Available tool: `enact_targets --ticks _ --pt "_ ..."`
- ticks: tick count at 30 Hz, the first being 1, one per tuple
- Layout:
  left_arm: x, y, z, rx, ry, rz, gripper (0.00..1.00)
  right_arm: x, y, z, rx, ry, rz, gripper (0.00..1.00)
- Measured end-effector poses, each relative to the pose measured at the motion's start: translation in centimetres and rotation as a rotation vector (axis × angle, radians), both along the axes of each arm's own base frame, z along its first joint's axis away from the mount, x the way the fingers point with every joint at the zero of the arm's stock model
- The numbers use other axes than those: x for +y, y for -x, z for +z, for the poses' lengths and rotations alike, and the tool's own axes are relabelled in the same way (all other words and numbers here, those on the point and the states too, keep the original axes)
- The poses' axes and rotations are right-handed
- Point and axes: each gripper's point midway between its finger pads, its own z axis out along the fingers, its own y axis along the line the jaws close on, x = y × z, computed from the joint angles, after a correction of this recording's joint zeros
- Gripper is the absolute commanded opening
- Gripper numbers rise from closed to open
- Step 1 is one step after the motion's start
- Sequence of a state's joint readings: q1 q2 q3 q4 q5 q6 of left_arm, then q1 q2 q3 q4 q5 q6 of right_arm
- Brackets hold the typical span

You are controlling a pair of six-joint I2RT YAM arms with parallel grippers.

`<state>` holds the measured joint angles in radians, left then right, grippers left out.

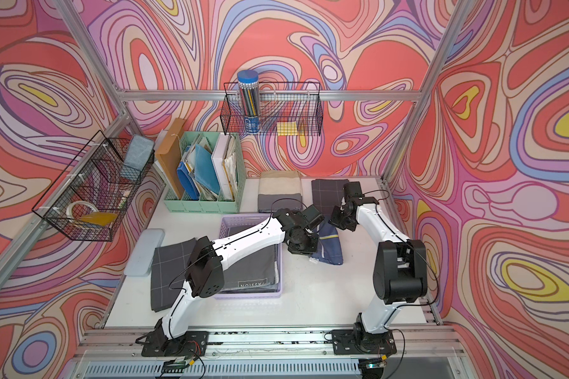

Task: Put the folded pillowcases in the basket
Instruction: Pick up the pillowcase from the center of the board, then place the pillowcase in the basket.

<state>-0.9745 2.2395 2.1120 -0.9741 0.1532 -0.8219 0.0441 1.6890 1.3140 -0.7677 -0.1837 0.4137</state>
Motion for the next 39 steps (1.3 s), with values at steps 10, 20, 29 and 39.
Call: enact_targets --ticks 10,20,29,39 --pt "7.8 1.2 8.7 -0.168 -0.009 0.038 0.00 8.5 0.0 8.2 -0.157 -0.062 0.143 0.00" --pt "22.6 2.1 6.6 -0.133 -0.153 0.275 0.00 21.7 2.5 7.1 -0.123 -0.105 0.345 0.00" --pt "28.5 4.4 1.7 -0.032 -0.274 0.368 0.00 28.0 3.3 1.2 -0.014 -0.100 0.419 0.00" --pt "27.9 5.2 -3.9 0.083 -0.306 0.370 0.00 28.1 3.1 -3.0 0.060 -0.058 0.411 0.00"
